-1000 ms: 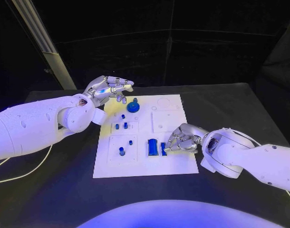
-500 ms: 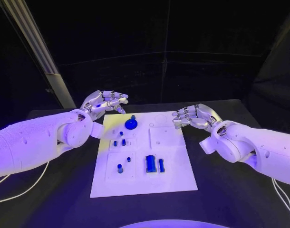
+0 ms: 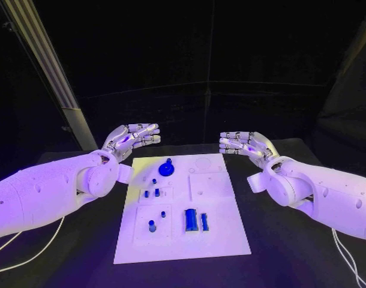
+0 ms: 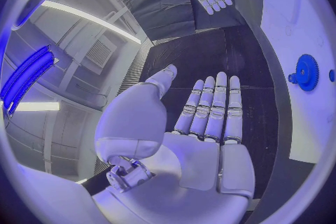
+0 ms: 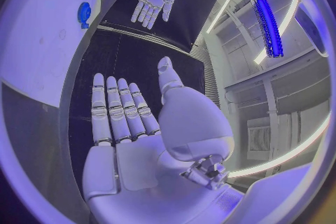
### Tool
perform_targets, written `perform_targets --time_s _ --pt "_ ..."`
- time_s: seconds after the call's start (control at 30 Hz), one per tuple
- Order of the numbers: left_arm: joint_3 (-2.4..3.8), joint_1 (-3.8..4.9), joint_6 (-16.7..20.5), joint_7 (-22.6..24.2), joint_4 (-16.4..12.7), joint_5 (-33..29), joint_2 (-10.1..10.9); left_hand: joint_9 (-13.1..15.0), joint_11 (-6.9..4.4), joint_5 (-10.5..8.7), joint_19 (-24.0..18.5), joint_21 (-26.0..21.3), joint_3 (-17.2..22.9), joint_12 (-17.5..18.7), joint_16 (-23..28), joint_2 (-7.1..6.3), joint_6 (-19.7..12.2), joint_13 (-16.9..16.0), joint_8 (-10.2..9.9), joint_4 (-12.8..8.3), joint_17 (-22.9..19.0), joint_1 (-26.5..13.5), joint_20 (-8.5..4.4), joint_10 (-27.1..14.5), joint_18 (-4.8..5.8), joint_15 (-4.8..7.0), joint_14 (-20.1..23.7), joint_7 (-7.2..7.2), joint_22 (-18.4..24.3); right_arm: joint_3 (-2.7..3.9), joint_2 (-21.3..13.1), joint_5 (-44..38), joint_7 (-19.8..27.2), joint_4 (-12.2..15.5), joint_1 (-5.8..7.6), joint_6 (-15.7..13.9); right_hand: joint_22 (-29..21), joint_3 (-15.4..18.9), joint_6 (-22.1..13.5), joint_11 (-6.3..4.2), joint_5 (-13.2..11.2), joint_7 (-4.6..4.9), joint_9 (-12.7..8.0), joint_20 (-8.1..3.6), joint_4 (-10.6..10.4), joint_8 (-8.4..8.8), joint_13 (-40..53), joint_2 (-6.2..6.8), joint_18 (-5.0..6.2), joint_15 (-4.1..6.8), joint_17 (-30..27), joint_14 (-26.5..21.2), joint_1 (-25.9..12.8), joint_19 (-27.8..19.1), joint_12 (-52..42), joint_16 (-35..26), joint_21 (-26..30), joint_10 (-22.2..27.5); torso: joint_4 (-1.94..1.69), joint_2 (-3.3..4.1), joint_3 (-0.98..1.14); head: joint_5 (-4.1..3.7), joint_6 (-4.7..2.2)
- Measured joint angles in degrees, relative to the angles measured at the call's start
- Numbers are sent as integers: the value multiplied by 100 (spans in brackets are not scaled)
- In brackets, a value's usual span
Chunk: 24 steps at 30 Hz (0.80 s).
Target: Assemble the parts on the task board
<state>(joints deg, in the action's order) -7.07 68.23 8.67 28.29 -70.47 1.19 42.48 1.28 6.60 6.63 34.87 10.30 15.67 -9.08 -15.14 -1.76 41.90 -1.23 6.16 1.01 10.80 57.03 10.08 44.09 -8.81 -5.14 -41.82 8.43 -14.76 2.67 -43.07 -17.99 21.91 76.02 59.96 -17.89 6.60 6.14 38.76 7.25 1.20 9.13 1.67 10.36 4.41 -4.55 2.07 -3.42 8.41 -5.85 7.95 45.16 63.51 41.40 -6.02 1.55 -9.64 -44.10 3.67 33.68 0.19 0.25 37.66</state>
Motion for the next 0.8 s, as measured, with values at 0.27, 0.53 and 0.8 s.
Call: perform_targets --time_s 0.27,0.53,0.8 --pt "236 -254 616 -2 -591 -8 84 -95 -347 -352 -1013 -297 -456 261 440 133 -1219 91 -371 -77 -313 -1656 -294 -1282 176 375 1216 -249 429 -115 -52 378 108 601 12 -602 -330 -365 -1120 -261 -66 -265 -123 -301 -331 330 -155 254 -179 392 -230 -1304 -1834 -1195 372 -104 281 1270 -261 -176 -14 -20 -285" --pt "519 -596 1792 11 -1399 -45 157 -112 -573 -551 -1673 -506 -755 577 725 166 -2016 108 -541 -93 -519 -2743 -538 -2120 353 475 2016 -599 711 -236 -130 1080 370 1197 10 -1619 -565 -527 -1851 -583 -89 -589 -150 -508 -417 411 -188 316 -405 531 -602 -2164 -3042 -1984 527 -107 551 2115 -350 -239 -18 -25 -328" --pt "681 -788 2863 29 -1865 -96 206 -120 -639 -619 -2194 -890 -971 800 961 175 -2649 116 -568 -107 -912 -3603 -885 -2786 669 505 2642 -784 943 -269 -157 1549 572 1385 9 -2286 -635 -554 -2436 -687 -89 -828 -159 -894 -435 411 -198 336 -635 568 -746 -2841 -3993 -2597 560 -129 849 2770 -365 -248 -19 -26 -328"
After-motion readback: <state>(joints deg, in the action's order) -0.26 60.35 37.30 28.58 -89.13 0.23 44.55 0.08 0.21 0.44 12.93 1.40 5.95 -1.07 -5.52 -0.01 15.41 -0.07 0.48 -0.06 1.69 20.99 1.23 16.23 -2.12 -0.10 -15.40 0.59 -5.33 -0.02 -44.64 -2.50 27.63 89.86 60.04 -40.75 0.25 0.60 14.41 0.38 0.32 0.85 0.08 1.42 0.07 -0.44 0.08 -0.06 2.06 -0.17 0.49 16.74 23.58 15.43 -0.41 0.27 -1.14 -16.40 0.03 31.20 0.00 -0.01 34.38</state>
